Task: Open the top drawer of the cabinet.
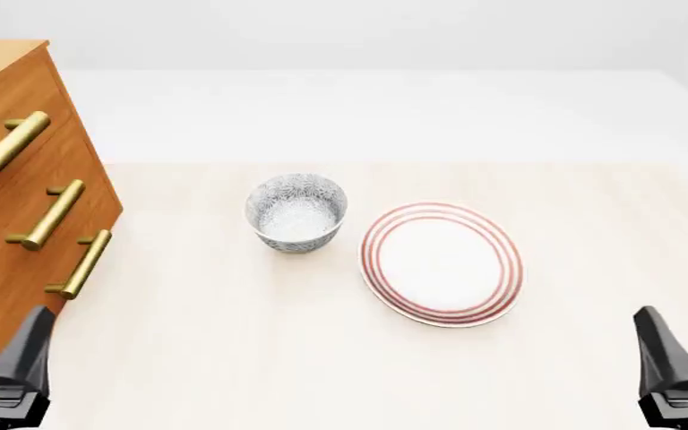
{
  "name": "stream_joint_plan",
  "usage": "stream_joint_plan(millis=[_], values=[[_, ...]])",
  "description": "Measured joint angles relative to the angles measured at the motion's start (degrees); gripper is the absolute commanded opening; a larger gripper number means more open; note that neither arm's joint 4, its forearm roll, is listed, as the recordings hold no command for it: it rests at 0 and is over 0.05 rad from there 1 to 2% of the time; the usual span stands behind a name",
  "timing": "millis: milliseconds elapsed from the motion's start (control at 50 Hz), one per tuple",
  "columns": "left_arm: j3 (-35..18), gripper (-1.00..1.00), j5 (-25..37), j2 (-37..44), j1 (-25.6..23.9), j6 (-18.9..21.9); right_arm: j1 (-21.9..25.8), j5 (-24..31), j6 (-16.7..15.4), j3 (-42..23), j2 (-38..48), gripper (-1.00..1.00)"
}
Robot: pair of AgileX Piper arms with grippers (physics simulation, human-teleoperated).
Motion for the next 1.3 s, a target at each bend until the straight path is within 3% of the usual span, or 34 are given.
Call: stream_joint_plan(millis=[220,420,1000,1300], values=[[-0.3,1.00,-0.2,0.5,-0.4,0.9,0.0,-0.2,0.0,-0.1,0.3,1.00],[-1.3,1.00,-0.6,2.3,-1.2,6.0,-0.1,-0.3,0.1,-0.1,0.5,1.00],[-9.5,1.00,1.6,11.1,-4.4,28.3,-0.1,-0.1,0.2,-0.1,0.2,1.00],[-8.3,1.00,-1.1,16.4,-2.4,43.9,-0.1,0.0,0.2,-0.1,0.1,1.00]])
